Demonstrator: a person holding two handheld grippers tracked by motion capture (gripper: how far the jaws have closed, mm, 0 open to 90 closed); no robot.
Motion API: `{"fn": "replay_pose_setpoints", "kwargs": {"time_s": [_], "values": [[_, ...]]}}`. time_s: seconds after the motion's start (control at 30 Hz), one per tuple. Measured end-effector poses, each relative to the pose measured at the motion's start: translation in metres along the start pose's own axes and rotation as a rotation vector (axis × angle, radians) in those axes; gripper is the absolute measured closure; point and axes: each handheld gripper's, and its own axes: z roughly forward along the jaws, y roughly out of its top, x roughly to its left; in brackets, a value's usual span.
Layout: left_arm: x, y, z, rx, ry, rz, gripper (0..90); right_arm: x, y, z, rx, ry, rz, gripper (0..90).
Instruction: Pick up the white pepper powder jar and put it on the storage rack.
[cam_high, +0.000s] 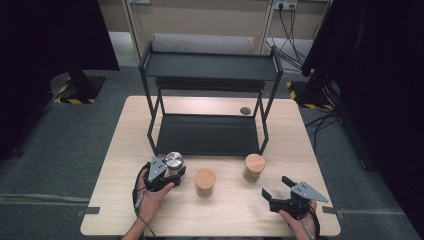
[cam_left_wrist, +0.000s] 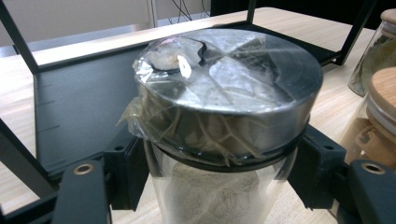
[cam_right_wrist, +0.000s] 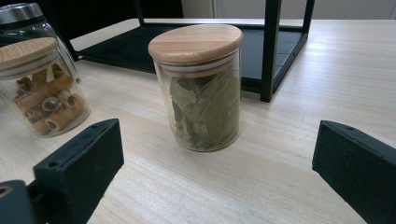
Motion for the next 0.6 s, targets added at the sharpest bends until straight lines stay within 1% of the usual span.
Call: {"fn": "replay_pose_setpoints", "kwargs": {"time_s": [0.2, 0.4, 0.6], "values": [[0.002, 0.004, -0.001, 0.002, 0.004, 0.001, 31.0, 0.0, 0.0, 0.0, 0.001, -0.001, 0.0, 2.5], [0.004, 0.009, 0.002, -0.014, 0.005, 0.0, 31.1, 0.0, 0.0, 0.0, 0.002, 0.0, 0.001, 2.5], [0.004, 0.014, 0.004, -0.016, 0.004, 0.004, 31.1, 0.0, 0.0, 0.0, 0.002, 0.0, -0.003, 2.5]]}}
